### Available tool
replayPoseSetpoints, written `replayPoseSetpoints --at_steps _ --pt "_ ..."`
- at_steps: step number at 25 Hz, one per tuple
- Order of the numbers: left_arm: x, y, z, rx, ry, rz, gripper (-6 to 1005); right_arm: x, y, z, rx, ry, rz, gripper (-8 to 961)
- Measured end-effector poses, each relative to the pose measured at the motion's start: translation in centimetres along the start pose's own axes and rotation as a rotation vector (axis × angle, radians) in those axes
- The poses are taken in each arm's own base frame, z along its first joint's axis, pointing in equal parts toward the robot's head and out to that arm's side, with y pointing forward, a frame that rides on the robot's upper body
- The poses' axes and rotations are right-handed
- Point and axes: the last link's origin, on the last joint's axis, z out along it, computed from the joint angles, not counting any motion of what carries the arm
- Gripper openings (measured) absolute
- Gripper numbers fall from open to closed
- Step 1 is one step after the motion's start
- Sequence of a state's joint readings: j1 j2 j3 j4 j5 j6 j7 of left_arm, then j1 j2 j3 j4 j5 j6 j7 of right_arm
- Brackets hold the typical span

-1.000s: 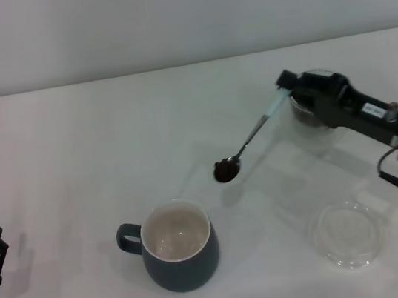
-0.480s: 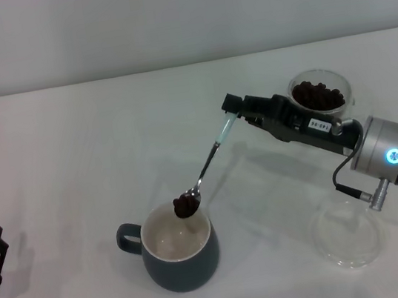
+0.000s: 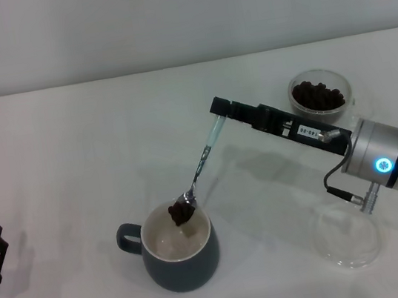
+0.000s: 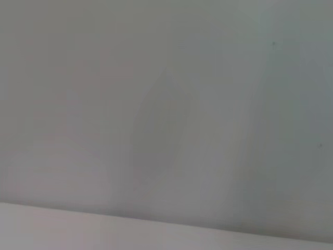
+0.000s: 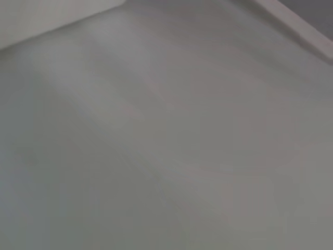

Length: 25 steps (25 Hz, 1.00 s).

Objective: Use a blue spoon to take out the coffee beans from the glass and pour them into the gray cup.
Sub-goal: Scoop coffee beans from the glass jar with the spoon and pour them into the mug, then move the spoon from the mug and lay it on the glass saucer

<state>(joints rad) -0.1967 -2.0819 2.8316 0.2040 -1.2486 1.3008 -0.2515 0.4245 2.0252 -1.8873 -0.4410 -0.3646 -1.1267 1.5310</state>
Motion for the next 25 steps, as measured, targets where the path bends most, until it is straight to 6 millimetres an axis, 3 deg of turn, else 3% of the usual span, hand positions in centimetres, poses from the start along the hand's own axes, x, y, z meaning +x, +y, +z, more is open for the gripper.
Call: replayPoseSetpoints --at_steps 13,18,22,25 --pt "0.2 0.1 0.4 -0.006 0.008 0.001 709 0.6 1.9 -0.3 -0.131 -0.002 -0.303 169" --pt "0.2 0.1 0.5 -0.007 0.008 0.001 711 0.9 3.3 -0.8 -0.226 -0.044 -0.514 170" --pt "0.2 0.1 0.4 -0.005 0.008 0.001 710 -0.1 3.0 -2.2 -0.219 -0.117 -0.448 170" --pt "0.2 0.1 0.4 -0.004 0.008 0.000 709 -1.4 2.0 -4.7 -0.187 -0.195 -0.328 171"
